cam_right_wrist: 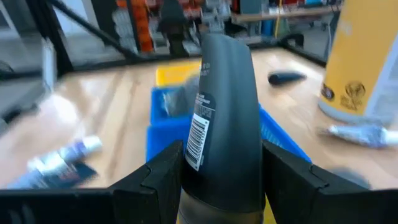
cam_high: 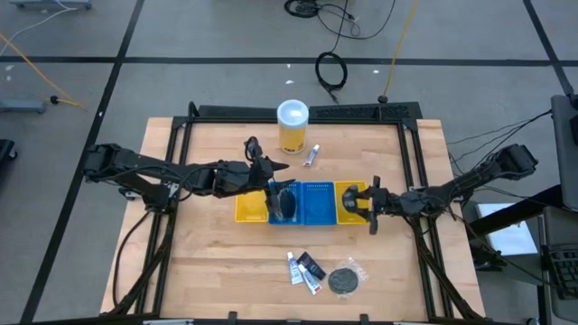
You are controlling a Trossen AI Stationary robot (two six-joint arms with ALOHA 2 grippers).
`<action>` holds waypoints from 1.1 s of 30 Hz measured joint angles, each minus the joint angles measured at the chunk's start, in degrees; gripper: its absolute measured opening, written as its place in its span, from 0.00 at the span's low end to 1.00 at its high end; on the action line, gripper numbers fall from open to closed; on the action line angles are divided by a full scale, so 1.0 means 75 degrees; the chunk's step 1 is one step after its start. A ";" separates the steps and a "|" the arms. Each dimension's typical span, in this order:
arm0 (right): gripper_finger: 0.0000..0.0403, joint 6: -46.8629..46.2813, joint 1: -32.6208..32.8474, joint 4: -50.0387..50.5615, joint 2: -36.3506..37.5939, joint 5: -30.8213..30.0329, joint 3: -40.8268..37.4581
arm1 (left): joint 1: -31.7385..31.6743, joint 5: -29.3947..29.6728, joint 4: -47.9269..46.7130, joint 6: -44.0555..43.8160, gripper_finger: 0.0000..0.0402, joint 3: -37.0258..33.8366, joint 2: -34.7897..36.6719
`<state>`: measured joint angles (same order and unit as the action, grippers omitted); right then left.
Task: Pick & Place Travel size toiletries
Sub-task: Put the black deodorant into the right yellow bin
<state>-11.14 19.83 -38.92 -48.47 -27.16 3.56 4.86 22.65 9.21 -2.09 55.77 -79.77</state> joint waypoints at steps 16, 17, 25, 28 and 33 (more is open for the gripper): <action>0.43 -0.0221 0.0126 0.0205 -0.0134 -0.0009 -0.0185 | -0.0009 0.0000 0.0006 -0.0015 0.52 0.0000 -0.0003; 0.43 -0.0219 0.0126 0.0188 -0.0137 -0.0009 -0.0185 | -0.0009 0.0000 0.0006 -0.0015 0.52 0.0000 -0.0003; 0.43 -0.0226 0.0123 0.0225 -0.0143 -0.0009 -0.0191 | -0.0009 0.0000 0.0006 -0.0015 0.52 0.0000 -0.0003; 0.44 -0.0305 0.0123 0.0229 -0.0143 -0.0009 -0.0191 | -0.0009 0.0000 0.0006 -0.0015 0.52 0.0000 -0.0003; 0.50 -0.0420 0.0123 0.0332 -0.0143 -0.0009 -0.0197 | -0.0009 0.0000 0.0003 -0.0015 0.52 0.0000 -0.0003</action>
<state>-14.29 20.75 -36.42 -49.54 -27.22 2.09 4.80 22.65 9.23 -2.20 55.77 -79.79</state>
